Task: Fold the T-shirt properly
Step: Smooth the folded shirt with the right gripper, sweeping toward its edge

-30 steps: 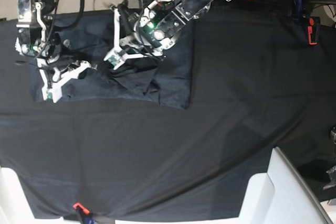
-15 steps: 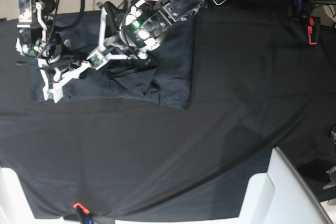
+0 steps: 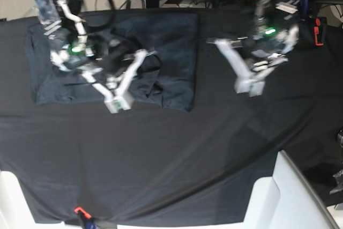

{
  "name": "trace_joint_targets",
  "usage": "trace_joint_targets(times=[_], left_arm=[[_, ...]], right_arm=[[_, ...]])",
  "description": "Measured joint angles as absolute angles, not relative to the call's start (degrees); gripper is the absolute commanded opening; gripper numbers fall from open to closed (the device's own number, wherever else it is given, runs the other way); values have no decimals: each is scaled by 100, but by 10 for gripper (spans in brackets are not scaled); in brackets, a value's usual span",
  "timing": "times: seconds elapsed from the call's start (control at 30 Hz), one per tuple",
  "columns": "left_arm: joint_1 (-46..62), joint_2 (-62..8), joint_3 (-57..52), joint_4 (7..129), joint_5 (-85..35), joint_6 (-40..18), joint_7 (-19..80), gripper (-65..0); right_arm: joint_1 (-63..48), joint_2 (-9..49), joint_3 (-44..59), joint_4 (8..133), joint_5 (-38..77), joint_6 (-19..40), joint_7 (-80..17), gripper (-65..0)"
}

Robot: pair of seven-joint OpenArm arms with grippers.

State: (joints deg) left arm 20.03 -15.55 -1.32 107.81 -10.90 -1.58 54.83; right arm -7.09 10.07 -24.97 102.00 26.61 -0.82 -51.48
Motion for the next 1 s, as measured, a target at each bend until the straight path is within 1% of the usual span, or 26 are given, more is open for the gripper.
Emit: trace_joint_targets(times=[0.07,0.13,0.17,0.2,0.3,0.37,0.43,0.6,0.73,0.87,1.0], left_arm=[[2294,-1614,-757,10785,-1092,-523,5148,-650],[2550,-1605,-1345,10774,-1105,-937,5105,-650],[2657,-1601,-1570,10774,-1098,-1000,5087,-650],[2729,-1590,-1815,10772,-1081,-1212,5116,-650],[2847,-1542,-2309,10772,-1096,-1544,5100,-650],[2877,-1437,-2543,10774,-1096,-1546,5068,-650],[2941,-1398,-2672,10774,-1079,-1546,5063,-650],[2989,-1367,-2703,10774,-1070,-1546,5043,-650],[3114,-1367,-2703,10687,-1074,-1549,5054,-650],[3063,-1398,-2709,10302,-1052,-1546,5046,-650],[3083,-1378,-2707,9970,-1061,-1551,4576,-650]], right_arm=[[-548,873,-2766,10012,2655,-108,-5183,-650],[-355,709,-3059,9727,2650,-478,-5166,-650],[-252,622,-3260,9539,2598,-611,-5162,-650],[-121,561,-3505,9336,2611,-731,-5122,-650],[145,381,-4117,8801,2672,-816,-5103,-650],[237,211,-4248,8447,2683,-819,-5059,-650],[303,93,-4250,8136,2696,-812,-4648,-650],[504,67,-4219,7553,2655,-858,-4355,-650],[499,145,-4213,7542,2670,-854,-4370,-650],[499,434,-4195,7572,2657,-847,-4355,-650],[440,615,-3804,7658,2670,-860,-4388,-650]])
